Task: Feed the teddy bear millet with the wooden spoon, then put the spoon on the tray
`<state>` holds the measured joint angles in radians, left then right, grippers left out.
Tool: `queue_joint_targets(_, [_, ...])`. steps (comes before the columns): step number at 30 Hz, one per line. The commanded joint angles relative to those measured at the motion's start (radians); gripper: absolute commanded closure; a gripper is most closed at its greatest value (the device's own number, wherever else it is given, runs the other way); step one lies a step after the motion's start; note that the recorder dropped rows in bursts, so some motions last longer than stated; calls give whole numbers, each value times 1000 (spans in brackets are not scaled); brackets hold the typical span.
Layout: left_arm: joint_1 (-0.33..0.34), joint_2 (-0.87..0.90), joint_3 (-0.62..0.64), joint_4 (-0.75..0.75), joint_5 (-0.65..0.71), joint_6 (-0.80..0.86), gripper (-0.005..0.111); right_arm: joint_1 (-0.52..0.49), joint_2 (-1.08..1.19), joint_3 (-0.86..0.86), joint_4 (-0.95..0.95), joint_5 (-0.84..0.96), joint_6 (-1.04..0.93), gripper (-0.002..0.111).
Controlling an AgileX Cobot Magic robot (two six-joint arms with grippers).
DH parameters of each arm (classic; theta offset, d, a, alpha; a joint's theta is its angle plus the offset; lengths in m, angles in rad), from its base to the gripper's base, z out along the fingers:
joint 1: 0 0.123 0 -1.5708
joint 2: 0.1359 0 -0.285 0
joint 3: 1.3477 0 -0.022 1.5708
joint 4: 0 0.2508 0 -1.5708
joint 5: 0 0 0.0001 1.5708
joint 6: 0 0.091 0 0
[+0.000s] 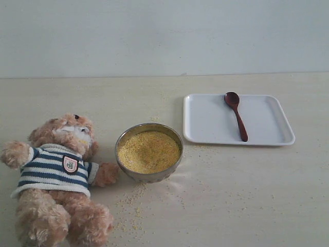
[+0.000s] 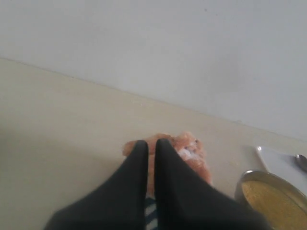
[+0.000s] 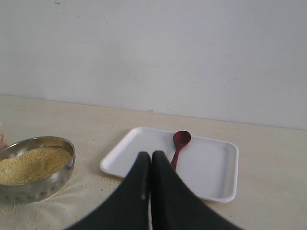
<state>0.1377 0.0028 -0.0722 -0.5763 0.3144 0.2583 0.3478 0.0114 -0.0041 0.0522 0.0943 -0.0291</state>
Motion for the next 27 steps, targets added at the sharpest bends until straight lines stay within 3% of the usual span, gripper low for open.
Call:
queue_joint_targets(1, [-10, -3, 34, 110, -95, -125, 102, -1, 0, 4, -1, -3, -2, 108])
queue_joint_targets(10, [-10, -3, 40, 241, -106, -236, 102, -1, 0, 4, -1, -3, -2, 108])
queue_joint_targets(16, [-12, -3, 72, 253, -199, -271, 102, -1, 0, 4, -1, -3, -2, 108])
queue_joint_targets(27, [-53, -3, 72, 391, -216, -364, 102, -1, 0, 4, -1, -3, -2, 108])
